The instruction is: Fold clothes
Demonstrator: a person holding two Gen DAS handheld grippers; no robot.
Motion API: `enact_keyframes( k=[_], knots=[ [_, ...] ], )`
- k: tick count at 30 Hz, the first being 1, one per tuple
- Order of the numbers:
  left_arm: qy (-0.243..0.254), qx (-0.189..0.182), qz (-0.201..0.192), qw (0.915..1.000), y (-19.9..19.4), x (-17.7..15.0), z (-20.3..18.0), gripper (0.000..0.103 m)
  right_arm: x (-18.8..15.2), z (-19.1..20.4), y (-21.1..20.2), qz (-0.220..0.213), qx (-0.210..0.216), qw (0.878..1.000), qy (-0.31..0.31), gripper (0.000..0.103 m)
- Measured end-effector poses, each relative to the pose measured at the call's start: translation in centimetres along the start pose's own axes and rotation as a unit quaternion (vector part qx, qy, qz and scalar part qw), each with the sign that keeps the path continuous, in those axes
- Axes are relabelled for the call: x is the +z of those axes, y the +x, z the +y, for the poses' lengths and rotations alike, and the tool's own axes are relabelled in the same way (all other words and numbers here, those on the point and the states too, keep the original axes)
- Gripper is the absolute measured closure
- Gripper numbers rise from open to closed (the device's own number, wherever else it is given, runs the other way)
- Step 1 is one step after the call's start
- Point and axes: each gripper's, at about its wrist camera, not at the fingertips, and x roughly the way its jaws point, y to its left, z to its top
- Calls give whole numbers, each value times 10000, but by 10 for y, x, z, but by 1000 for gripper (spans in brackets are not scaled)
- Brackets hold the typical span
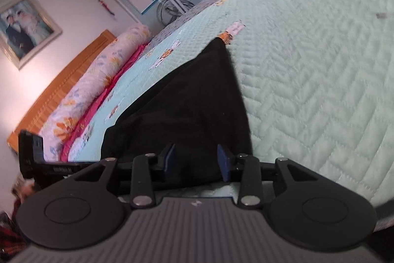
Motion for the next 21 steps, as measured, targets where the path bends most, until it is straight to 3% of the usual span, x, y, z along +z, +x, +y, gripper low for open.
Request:
enact_keyframes(
  k=[4,7,11,14,21],
  knots=[
    [-552,105,-53,9984,-5,6,19,13,9,0,-9,-167,103,9998,42,45],
    [-966,183,-92,9951,-9,10,33,13,19,-10,-17,-425,229,9983,314,39],
    [-1432,378,34,9890,-2,15,48,14,34,-30,-11,-359,167,9975,580,38],
    [-1413,372,36,9893,-1,18,46,14,40,-40,-5,-237,59,9963,829,38],
    [-1147,403,-36,9926,-4,22,30,13,43,3,7,-123,50,9998,-120,37]
  ],
)
